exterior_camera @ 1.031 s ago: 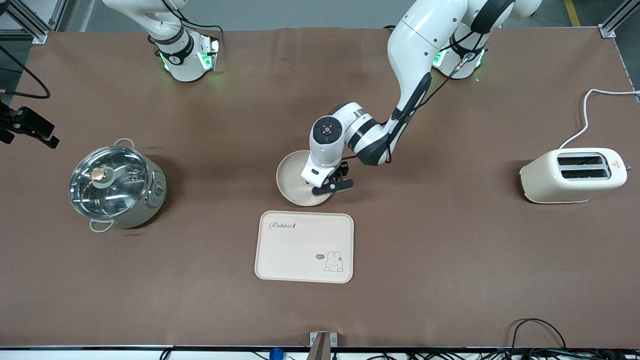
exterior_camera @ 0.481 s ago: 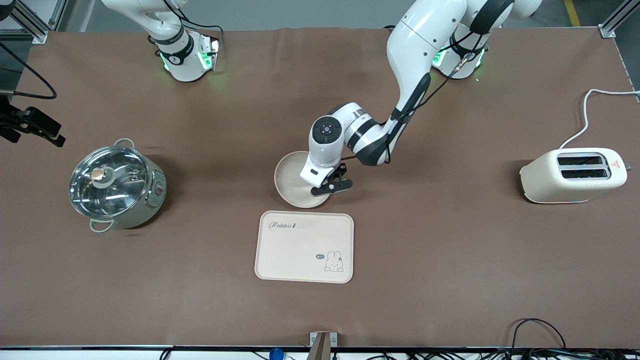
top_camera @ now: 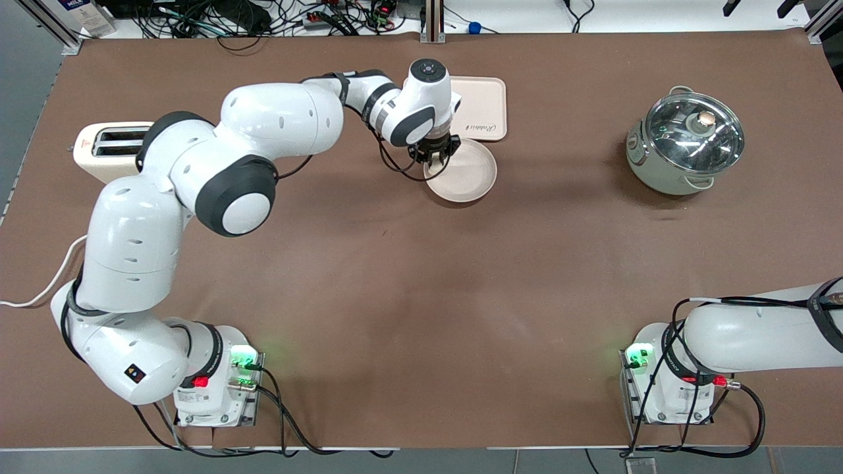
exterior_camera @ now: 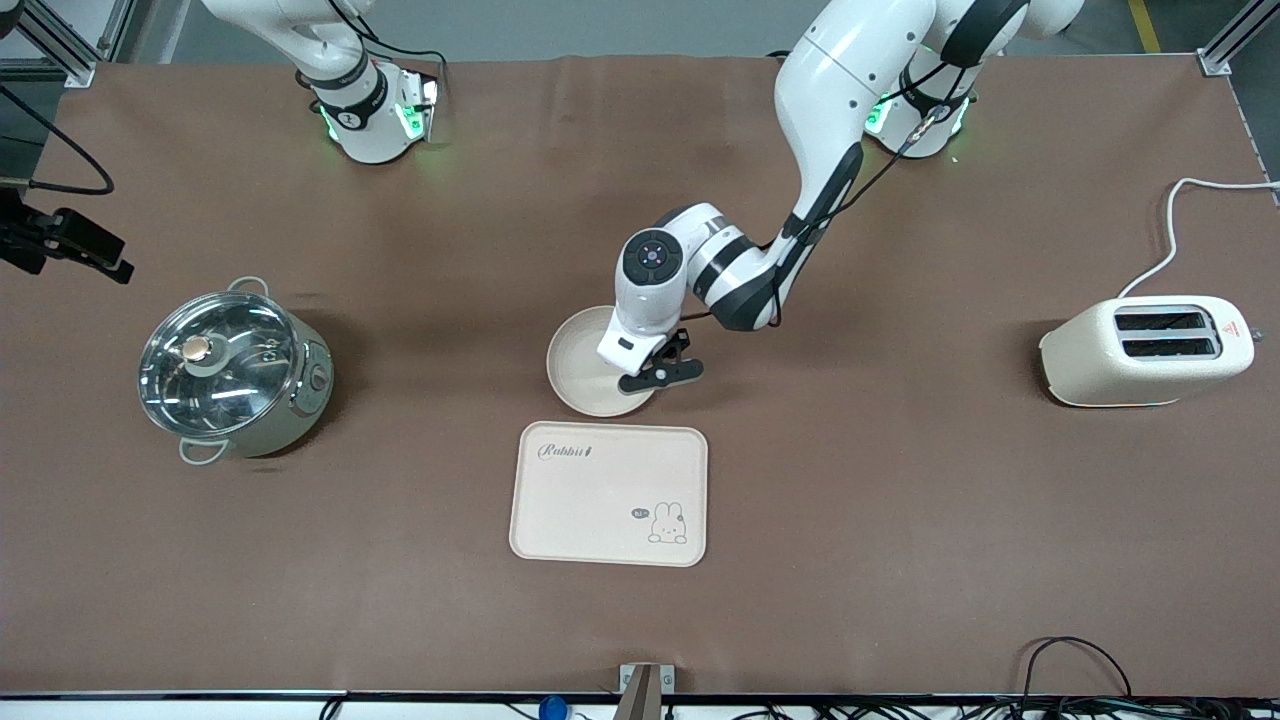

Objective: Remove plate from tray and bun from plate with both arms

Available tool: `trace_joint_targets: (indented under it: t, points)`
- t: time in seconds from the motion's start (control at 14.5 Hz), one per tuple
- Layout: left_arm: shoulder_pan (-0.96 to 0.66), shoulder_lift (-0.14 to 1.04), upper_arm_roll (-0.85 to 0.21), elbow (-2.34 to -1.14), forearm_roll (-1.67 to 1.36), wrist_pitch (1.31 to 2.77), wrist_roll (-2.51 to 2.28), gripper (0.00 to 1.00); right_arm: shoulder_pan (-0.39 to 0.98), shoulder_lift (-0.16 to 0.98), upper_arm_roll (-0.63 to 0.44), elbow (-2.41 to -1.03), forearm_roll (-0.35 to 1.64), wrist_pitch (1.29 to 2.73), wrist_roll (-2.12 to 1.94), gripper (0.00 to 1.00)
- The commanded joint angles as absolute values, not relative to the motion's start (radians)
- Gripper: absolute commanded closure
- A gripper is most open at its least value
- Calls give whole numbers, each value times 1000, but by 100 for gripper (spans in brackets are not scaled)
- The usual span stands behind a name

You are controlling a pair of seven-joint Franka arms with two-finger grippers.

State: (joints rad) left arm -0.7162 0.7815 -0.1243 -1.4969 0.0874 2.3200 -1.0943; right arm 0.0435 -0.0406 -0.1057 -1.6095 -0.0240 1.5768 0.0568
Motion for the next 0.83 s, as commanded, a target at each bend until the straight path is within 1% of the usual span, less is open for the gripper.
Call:
trace_joint_targets:
  t: [0.0,0.07,0.21,0.34,0.62,0.76]
  points:
    - [-707,691,-115,-1503,98,2214,-1115,69,61,-38,-110,-1605,-35,1557,69,0]
    - [-703,648,-110,-1503,98,2162,-1112,68,61,-38,-110,-1603,-35,1557,68,0]
    - [-632,569,-107,-1505,100,2073,-1103,68,57,-38,-109,-1603,-35,1551,69,0]
    - [-550,535,-106,-1506,101,1991,-1059,66,54,-37,-110,-1601,-34,1551,69,0]
    - [-344,549,-106,-1512,124,1980,-883,64,54,-40,-109,-1591,-14,1528,61,0]
    - [-255,607,-104,-1514,126,1993,-793,64,58,-40,-109,-1591,24,1523,57,0]
